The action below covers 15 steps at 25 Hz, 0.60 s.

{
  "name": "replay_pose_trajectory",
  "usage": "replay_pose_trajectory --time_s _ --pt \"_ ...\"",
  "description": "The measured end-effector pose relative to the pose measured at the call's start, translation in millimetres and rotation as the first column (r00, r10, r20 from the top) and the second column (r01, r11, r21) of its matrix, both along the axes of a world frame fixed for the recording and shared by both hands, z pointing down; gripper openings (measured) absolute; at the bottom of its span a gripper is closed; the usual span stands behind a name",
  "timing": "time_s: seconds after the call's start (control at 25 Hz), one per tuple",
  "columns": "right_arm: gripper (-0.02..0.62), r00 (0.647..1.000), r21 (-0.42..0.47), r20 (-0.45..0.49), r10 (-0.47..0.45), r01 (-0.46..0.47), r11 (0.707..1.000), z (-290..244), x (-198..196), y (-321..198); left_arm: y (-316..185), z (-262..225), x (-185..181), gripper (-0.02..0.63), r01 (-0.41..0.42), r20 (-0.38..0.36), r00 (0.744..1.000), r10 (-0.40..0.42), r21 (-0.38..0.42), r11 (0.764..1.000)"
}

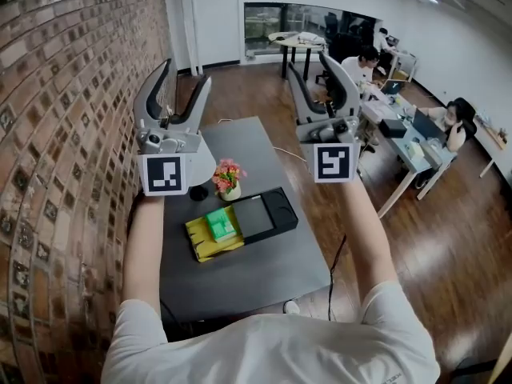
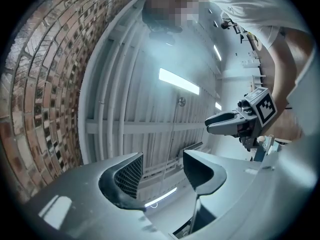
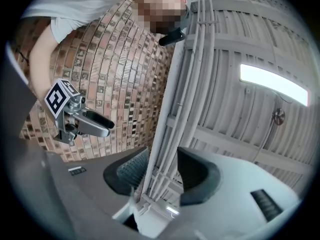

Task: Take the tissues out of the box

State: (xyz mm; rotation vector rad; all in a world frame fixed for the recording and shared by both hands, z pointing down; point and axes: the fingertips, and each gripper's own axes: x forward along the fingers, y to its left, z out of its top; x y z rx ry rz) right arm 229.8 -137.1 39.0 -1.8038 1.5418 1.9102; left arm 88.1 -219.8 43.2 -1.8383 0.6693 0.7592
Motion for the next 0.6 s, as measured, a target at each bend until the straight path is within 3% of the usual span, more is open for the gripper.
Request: replay_pose_trajectory --time_s 0.6 --pt "0.183 0.994 -0.127 0.053 -0.094 0.100 0.987 64.1 -19.2 -34.1 -14.0 80.6 -3.2 0.239 0.008 0.103 0.995 0.007 -0.138 0.990"
